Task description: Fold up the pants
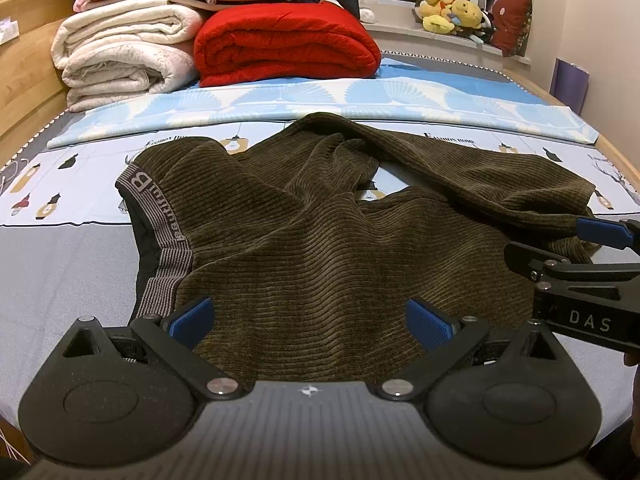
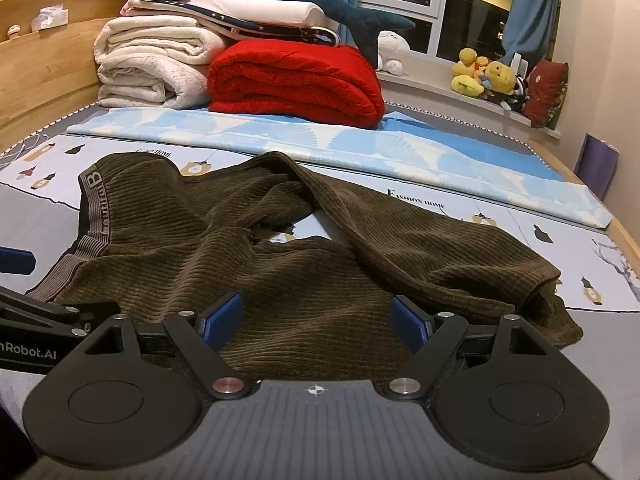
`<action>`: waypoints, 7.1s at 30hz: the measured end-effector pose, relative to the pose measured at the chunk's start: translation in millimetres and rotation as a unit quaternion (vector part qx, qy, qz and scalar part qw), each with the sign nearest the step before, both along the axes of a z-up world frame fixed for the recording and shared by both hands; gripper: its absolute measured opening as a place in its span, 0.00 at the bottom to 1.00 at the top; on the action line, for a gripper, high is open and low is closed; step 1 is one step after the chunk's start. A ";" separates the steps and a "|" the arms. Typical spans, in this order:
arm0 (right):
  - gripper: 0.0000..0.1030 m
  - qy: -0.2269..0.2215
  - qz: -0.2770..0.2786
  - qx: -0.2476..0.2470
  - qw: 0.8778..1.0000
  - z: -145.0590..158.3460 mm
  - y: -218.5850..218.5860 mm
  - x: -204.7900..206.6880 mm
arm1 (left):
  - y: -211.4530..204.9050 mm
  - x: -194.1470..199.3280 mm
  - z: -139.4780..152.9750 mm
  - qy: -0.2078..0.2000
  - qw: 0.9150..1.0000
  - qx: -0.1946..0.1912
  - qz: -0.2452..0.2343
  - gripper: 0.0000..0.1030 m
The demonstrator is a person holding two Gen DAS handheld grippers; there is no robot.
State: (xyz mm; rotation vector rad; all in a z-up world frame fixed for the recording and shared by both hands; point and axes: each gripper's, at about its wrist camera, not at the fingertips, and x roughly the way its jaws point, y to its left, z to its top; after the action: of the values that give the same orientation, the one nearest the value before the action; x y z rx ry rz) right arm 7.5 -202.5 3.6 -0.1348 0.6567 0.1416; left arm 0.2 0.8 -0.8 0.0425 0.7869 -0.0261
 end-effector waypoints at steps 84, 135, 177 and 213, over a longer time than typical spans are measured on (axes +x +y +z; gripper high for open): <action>0.07 0.102 -0.394 0.299 0.863 -111.3 -315.2 114.5 | 173.4 177.3 -88.5 0.190 0.973 -0.049 0.122 0.70; 0.06 0.241 -0.434 0.217 0.840 -97.1 -408.5 -8.8 | 191.3 93.3 -30.3 0.144 0.989 0.027 0.029 0.26; 0.40 0.135 0.219 -0.068 0.964 -64.9 -118.7 46.1 | 129.3 105.1 53.9 0.062 0.995 0.025 0.079 0.05; 0.00 -0.105 -0.183 0.188 0.959 143.0 -343.0 228.5 | -29.6 255.7 -65.9 0.040 0.935 0.056 -0.347 0.20</action>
State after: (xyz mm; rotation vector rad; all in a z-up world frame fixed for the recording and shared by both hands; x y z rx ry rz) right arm 236.0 -545.5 146.5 0.3351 0.4228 -0.1065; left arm 255.9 -28.7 -66.7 0.4290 0.8210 -0.6583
